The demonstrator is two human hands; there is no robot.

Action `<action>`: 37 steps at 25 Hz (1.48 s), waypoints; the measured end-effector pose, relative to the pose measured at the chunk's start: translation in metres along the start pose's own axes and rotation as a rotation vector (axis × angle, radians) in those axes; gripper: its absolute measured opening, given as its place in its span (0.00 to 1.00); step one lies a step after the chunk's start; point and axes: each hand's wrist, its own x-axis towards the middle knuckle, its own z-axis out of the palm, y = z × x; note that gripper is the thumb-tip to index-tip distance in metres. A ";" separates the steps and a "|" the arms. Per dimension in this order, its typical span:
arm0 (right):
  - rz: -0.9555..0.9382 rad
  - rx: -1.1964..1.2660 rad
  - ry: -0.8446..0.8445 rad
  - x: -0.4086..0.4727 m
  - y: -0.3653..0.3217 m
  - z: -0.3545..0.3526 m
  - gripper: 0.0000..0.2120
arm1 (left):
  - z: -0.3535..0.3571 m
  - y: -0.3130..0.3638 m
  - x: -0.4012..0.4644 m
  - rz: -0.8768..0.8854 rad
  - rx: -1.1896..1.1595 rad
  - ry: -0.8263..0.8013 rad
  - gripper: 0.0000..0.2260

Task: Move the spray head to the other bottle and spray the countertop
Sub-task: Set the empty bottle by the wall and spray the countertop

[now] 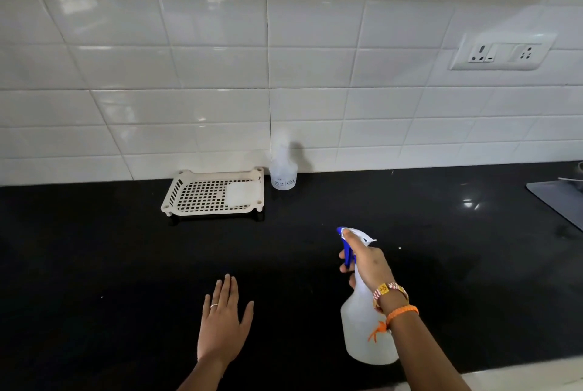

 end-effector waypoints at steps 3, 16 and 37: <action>-0.030 0.102 0.058 0.001 -0.001 -0.008 0.23 | 0.001 -0.001 0.000 -0.009 0.003 -0.007 0.32; -0.411 0.383 -0.875 -0.026 -0.053 0.016 0.36 | -0.108 0.113 0.026 0.621 -0.911 -0.944 0.37; -0.438 -0.157 -0.016 0.221 -0.088 0.055 0.18 | -0.031 0.207 0.258 0.128 -0.866 -0.129 0.41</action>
